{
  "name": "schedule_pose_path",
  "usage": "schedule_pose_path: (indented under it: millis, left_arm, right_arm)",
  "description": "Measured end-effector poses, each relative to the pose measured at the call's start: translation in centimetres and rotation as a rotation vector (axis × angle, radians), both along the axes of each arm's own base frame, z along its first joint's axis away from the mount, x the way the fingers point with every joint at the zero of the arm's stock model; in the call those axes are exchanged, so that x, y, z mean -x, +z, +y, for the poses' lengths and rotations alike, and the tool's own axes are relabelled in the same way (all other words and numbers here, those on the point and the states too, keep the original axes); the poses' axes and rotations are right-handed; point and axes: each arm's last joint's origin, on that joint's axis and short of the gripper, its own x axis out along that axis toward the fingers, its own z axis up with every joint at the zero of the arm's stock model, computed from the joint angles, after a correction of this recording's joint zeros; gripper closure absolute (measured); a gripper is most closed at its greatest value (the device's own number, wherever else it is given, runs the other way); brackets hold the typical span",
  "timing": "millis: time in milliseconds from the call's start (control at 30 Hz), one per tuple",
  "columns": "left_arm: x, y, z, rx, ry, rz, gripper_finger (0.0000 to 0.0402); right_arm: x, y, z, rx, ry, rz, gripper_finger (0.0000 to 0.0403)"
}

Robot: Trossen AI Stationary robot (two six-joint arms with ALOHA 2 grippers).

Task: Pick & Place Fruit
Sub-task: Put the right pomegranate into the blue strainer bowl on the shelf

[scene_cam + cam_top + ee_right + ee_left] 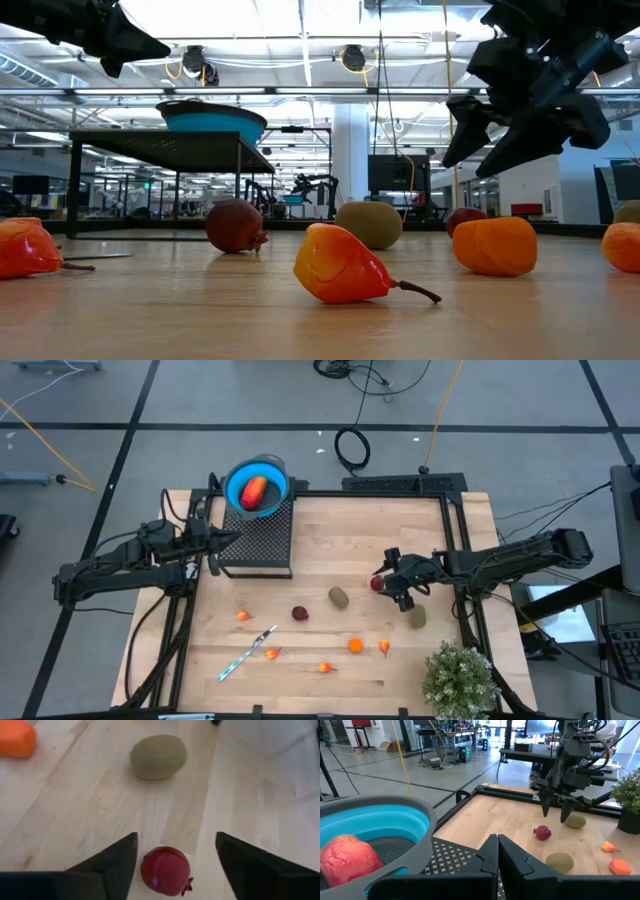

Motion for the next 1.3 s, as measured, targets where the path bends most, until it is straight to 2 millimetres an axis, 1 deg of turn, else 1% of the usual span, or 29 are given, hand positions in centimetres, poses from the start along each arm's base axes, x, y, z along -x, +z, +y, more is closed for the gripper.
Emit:
schedule_pose_path:
  millis: [100,233,300,400,467,567,767,1033,1167,1300]
  left_arm:
    - [0.0,0.0,0.0,-0.001,0.000,0.000,0.0388]
    - [0.0,0.0,0.0,-0.001,0.000,0.000,0.0397]
    - [0.0,0.0,0.0,-0.001,0.000,0.000,0.0400]
    - [0.0,0.0,0.0,-0.001,0.000,0.000,0.0394]
    - [0.0,0.0,0.0,-0.001,-0.001,0.000,0.0388]
    - [0.0,0.0,0.0,-0.001,0.000,0.000,0.0386]
    - [0.0,0.0,0.0,-0.001,0.000,-0.001,0.0399]
    - [0.0,0.0,0.0,0.000,0.000,-0.001,0.0384]
    - [0.0,0.0,0.0,-0.001,0.000,-0.002,0.0385]
    - [0.0,0.0,0.0,0.000,0.000,-0.002,0.0395]
  right_arm:
    - [-0.2,-0.4,-0.1,-0.041,-0.040,0.020,0.0102]
    - [-0.6,-1.6,-0.1,-0.049,-0.053,0.080,0.0079]
    - [-0.9,-2.3,-0.1,-0.027,-0.047,0.114,0.0072]
    - [-1.3,-3.1,-0.3,0.046,-0.086,0.140,0.0067]
    - [-1.6,-3.6,-0.5,0.079,-0.109,0.150,0.0066]
    - [-1.8,-4.3,-0.7,0.082,-0.111,0.186,0.0066]
    - [-2.1,-5.4,-1.0,0.068,-0.113,0.233,0.0066]
    - [-2.1,-5.4,-1.1,0.059,-0.123,0.230,0.0067]
    - [-2.1,-5.4,-1.1,0.038,-0.136,0.229,0.0071]
    - [-2.1,-5.4,-1.1,0.011,-0.126,0.229,0.0083]
